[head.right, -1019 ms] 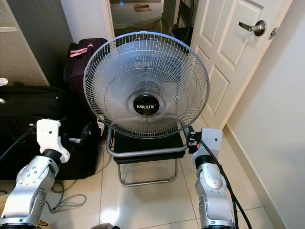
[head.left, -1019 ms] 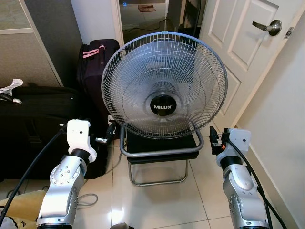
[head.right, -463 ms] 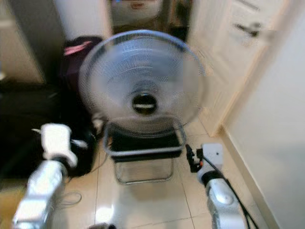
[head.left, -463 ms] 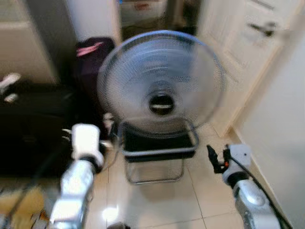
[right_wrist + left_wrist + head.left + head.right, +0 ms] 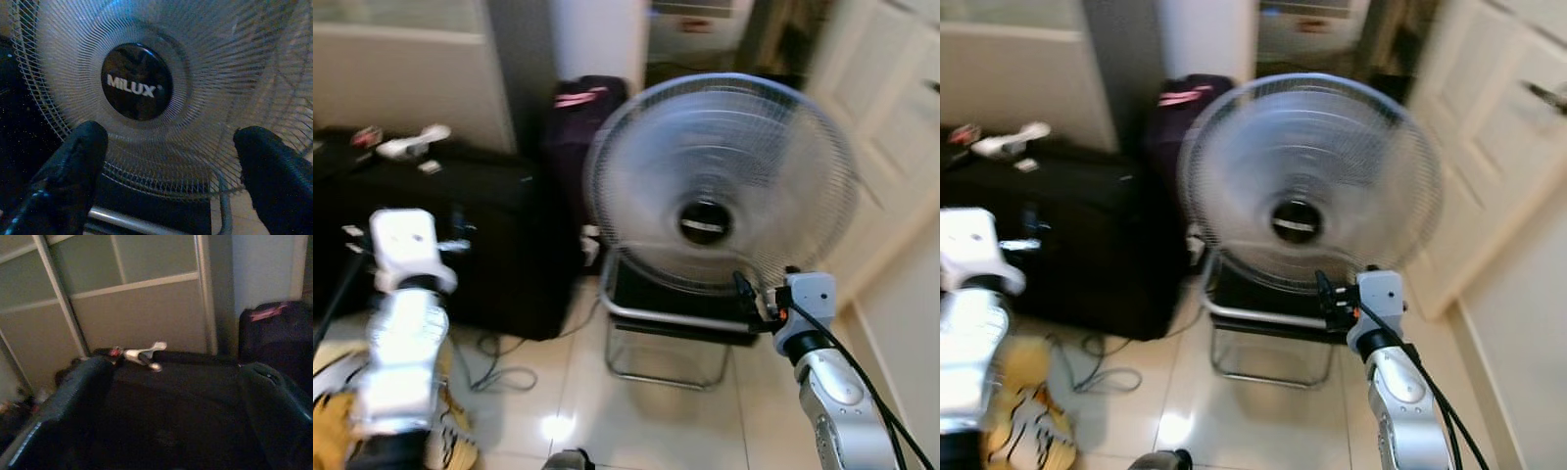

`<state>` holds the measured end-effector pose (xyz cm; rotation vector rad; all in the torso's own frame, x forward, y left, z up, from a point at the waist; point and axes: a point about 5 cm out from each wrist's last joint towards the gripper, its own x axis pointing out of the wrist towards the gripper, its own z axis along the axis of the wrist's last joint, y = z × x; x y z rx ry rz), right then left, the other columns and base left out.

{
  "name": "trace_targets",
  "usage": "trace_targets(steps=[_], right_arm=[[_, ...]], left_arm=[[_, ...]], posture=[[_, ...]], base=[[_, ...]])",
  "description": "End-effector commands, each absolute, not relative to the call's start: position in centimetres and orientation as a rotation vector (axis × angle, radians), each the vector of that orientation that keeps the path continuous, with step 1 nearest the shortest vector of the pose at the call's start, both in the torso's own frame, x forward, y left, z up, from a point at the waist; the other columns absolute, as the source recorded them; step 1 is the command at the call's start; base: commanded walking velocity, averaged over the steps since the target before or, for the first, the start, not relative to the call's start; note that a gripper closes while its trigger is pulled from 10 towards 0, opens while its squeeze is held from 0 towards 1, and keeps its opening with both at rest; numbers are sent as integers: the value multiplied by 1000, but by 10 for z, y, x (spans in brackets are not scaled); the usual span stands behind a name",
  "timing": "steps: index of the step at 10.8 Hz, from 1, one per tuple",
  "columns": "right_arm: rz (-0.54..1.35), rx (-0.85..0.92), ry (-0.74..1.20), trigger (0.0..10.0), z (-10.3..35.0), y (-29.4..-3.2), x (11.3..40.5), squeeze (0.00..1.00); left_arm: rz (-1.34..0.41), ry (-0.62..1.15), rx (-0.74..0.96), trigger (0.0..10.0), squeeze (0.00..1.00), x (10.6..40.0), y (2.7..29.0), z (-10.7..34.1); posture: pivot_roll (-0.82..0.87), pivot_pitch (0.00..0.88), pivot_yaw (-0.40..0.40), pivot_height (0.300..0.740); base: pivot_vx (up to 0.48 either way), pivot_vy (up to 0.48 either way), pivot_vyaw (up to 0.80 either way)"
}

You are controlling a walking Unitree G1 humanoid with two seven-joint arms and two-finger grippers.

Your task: Clean up the room

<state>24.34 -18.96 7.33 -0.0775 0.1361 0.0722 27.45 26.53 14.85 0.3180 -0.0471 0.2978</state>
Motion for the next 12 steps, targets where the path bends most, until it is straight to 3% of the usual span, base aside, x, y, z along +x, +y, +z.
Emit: trace_targets(steps=[1,3,4,6,9,11,12], right_arm=[[57,-80,113,10000,79,-193,245,1000],[71,-35,118,10000,79,-191,244,1000],[57,-26,139,10000,76,-191,242,1000],[3,0,182,10000,72,-196,242,1000],[1,43,177,10000,66,-189,237,1000],[-43,48,130,10000,82,-196,251,1000],[-23,8,127,10000,83,-192,255,1000]], left_arm=[[182,48,316,10000,0,273,262,139],[124,169,199,10000,0,262,265,117],[38,257,96,10000,0,244,251,88],[33,314,101,10000,0,242,226,75],[-67,266,135,10000,0,243,219,86],[-89,162,169,10000,0,259,206,107],[-74,214,158,10000,0,259,204,96]], posture=[[-69,0,-13,740],[-66,0,-6,740],[-72,0,0,740],[-89,0,22,740],[-70,0,38,740],[-117,0,43,740],[-123,0,38,740]], base=[[0,0,800],[0,0,800],[0,0,800],[0,0,800],[0,0,800],[0,0,800],[0,0,800]])
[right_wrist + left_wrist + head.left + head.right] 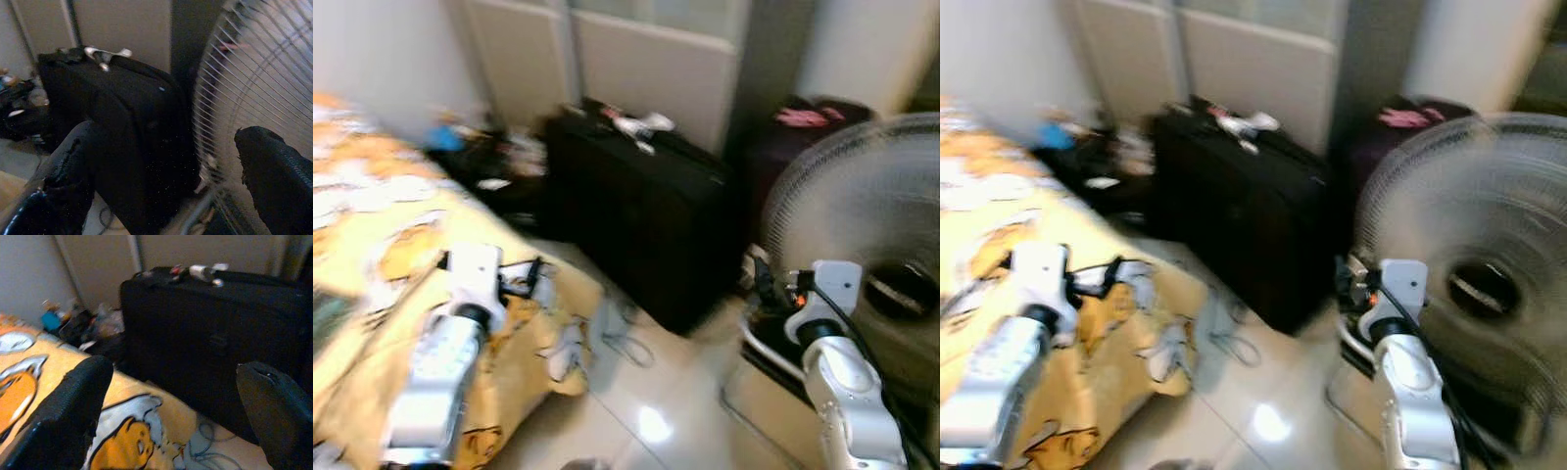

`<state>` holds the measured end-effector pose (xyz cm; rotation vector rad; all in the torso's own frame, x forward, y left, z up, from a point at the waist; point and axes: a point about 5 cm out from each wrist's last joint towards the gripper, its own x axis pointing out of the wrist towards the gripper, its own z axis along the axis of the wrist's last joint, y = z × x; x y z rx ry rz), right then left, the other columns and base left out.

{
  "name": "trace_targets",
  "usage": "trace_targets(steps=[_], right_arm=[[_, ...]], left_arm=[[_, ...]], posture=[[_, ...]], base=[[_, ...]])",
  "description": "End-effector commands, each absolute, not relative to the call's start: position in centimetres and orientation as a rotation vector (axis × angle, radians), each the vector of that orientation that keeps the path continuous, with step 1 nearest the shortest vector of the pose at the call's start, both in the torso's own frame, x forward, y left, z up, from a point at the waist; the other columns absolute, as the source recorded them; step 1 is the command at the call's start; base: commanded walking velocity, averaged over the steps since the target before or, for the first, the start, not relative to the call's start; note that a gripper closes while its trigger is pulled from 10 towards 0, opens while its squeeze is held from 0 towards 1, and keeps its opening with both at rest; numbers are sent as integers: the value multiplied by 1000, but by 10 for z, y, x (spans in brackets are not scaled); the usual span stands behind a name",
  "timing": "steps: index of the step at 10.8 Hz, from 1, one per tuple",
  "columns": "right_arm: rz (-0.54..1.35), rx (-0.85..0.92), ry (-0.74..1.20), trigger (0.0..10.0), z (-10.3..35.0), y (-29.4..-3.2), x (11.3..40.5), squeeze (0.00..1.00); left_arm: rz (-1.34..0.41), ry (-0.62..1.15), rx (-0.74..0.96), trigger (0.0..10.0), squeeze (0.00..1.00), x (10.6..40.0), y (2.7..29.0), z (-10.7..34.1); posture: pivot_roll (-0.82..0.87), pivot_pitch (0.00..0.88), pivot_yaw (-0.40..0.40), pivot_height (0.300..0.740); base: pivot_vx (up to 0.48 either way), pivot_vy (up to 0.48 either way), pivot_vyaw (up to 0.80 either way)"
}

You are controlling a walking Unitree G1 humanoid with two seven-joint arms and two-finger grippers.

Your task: Clean up the room

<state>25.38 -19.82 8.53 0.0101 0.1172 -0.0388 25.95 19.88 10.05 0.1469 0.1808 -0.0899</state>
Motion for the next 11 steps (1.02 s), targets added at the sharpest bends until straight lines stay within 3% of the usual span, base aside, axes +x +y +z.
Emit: trace_targets(steps=[1,4,6,7,8,10,11], right_arm=[[-16,20,112,10000,89,-190,258,1000],[-26,39,129,10000,80,-183,254,1000],[-26,79,168,10000,76,-172,250,1000],[-20,80,99,10000,77,-169,251,557],[-52,60,102,10000,80,-179,255,0],[-83,53,103,10000,85,-188,258,0],[-13,79,115,10000,83,-183,256,0]], left_arm=[[-54,223,172,10000,0,259,205,95],[-45,204,183,10000,0,258,208,95],[-5,205,162,10000,0,256,216,94],[21,204,78,10000,0,256,217,96],[-1,213,103,10000,0,256,210,93],[7,222,114,10000,0,255,206,91],[5,232,167,10000,0,255,206,91]], posture=[[-126,0,37,740],[-123,0,24,740],[-119,0,14,740],[-139,0,31,740],[-138,0,29,740],[-131,0,26,740],[-120,0,24,740]], base=[[0,0,800],[0,0,800],[0,345,400],[0,409,0],[0,405,0],[0,409,0],[0,409,0]])
